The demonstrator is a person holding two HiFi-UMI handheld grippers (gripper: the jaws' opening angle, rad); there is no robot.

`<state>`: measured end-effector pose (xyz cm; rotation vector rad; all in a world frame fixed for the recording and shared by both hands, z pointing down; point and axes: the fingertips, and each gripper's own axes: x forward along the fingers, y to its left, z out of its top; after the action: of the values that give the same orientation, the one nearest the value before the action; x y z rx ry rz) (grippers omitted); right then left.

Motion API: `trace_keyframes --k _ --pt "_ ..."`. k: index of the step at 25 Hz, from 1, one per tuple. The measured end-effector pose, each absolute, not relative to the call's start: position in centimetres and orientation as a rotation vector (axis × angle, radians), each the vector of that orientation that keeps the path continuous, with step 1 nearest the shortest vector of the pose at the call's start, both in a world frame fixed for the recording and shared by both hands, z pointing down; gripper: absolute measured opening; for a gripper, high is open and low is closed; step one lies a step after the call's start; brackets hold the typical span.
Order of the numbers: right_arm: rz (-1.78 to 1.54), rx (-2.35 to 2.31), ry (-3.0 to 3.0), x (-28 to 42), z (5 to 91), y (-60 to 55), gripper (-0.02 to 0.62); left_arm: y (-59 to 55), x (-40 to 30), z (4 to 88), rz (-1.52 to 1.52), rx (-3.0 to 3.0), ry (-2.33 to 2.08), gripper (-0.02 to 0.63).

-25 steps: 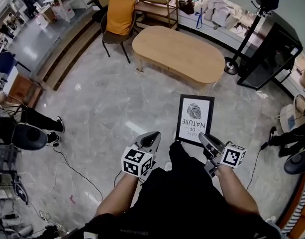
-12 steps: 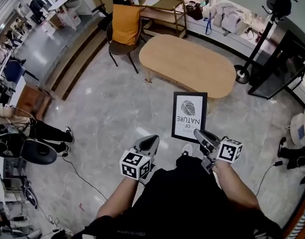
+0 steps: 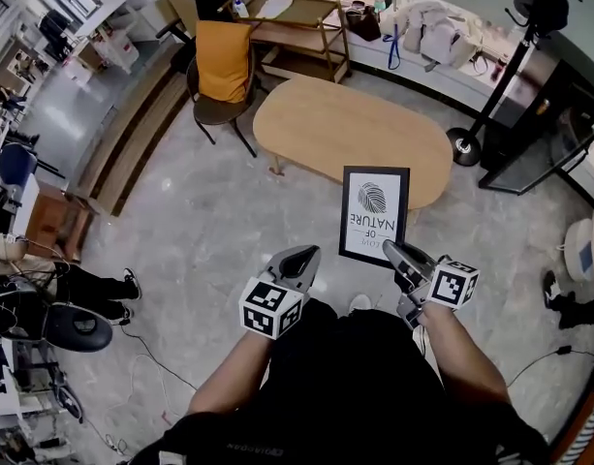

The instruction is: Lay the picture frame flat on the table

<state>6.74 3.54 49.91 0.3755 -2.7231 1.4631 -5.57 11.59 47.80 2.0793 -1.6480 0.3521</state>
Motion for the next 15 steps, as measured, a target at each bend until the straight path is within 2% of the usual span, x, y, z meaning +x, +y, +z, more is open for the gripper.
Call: trace_keyframes --k 9,15 --pt "1.555 0.552 -2.638 6.9 52.2 -0.9 0.040 4.5 -5.8 50.5 0.390 2.120 -1.460 0.005" --pt "1.563 0.739 -2.612 4.6 53.1 -6.3 0.040 -3.3 -8.8 50.6 0.397 2.232 -1.341 0.005"
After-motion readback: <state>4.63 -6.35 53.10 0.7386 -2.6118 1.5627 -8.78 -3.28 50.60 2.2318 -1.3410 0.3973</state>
